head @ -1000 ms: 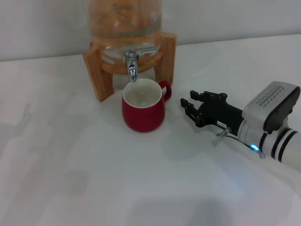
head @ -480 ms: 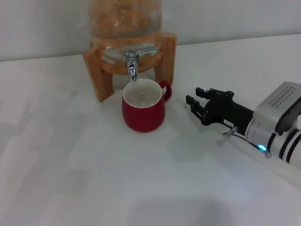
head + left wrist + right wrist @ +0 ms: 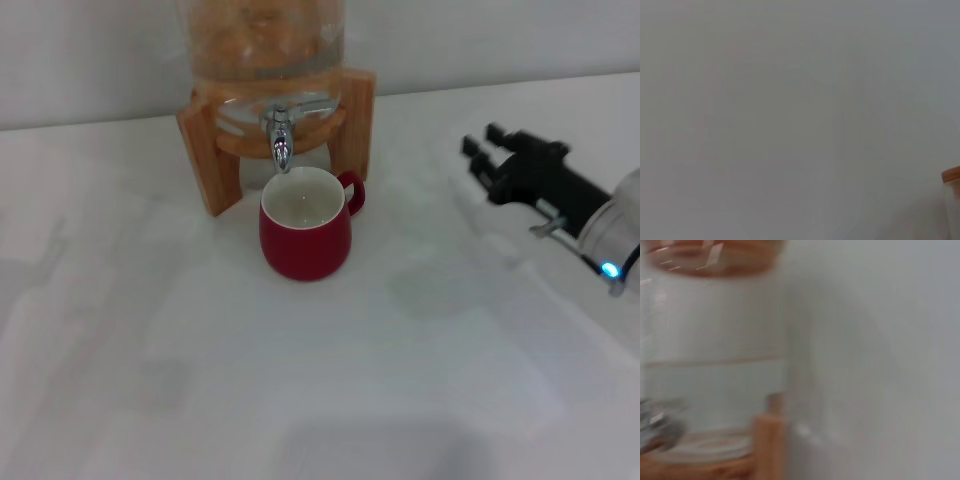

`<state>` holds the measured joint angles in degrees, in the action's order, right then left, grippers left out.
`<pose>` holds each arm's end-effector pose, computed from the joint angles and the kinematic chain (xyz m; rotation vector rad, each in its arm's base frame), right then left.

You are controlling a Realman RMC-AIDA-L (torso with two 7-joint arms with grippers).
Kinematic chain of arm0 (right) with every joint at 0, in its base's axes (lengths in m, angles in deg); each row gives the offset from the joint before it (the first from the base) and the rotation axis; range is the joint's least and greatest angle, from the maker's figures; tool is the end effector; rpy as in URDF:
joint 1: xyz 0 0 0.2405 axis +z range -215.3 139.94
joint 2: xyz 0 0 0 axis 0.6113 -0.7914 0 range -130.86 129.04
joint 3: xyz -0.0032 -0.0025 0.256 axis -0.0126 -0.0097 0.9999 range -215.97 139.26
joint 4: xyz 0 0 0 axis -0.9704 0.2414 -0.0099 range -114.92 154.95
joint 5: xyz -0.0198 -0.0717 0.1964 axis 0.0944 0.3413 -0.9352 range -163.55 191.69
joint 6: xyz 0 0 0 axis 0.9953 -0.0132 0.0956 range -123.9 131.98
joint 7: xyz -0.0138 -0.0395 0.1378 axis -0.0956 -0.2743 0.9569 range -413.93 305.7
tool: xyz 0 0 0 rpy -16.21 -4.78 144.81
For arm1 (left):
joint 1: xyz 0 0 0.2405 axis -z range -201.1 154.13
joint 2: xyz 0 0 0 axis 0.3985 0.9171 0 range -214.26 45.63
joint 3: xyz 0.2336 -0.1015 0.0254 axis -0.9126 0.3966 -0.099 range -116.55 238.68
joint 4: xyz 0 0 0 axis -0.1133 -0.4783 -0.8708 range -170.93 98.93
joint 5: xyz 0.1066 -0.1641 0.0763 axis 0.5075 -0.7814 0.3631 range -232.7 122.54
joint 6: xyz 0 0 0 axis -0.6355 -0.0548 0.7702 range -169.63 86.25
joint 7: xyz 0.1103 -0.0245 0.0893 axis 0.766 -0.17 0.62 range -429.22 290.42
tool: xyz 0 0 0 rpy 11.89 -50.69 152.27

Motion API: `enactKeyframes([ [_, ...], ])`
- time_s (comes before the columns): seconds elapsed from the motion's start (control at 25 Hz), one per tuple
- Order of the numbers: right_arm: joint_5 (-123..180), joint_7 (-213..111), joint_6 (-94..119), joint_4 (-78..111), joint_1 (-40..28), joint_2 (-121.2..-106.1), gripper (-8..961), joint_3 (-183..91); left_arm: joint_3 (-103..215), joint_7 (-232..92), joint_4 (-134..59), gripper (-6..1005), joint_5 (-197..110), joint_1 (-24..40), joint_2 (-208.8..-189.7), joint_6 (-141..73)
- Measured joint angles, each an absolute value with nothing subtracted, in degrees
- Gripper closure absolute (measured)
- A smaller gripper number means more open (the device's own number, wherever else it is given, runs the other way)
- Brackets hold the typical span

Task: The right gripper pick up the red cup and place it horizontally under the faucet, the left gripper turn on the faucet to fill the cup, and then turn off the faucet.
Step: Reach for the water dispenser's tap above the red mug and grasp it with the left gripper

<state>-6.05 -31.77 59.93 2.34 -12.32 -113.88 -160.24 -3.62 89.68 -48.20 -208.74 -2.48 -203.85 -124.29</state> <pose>0.3110 0.3546 -0.0170 -1.8995 0.5656 0.7161 -0.3092 0.3157 0.0322 -1.6077 -0.2915 -0.9486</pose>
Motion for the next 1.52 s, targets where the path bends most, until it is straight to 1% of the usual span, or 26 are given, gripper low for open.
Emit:
enactKeyframes([
  [0.24, -6.1, -33.1, 63.9, 7.0, -12.7, -114.56, 597, -151.5, -3.6, 89.7, -48.2, 154, -209.3, -2.5, -203.79, -124.5],
  [0.6, -6.2, -34.2, 67.2, 7.9, -16.1, -114.79, 595, -142.5, -3.4, 90.9, -48.3, 154, -211.3, -3.2, -203.76, -124.8],
  [1.04, -6.5, -34.3, 69.7, 8.0, -18.2, -115.54, 208, -138.6, -3.4, 91.0, -48.4, 154, -212.8, -3.4, -203.76, -125.0],
  [1.28, -6.6, -34.1, 71.0, 8.0, -19.0, -116.16, 100, -137.3, -3.5, 90.8, -48.9, 154, -214.9, -4.0, -203.79, -125.0],
  [1.52, -6.2, -33.6, 71.1, 7.8, -19.0, -116.39, 109, -137.5, -3.5, 87.9, -50.7, 154, -215.7, -4.8, -203.71, -124.6],
])
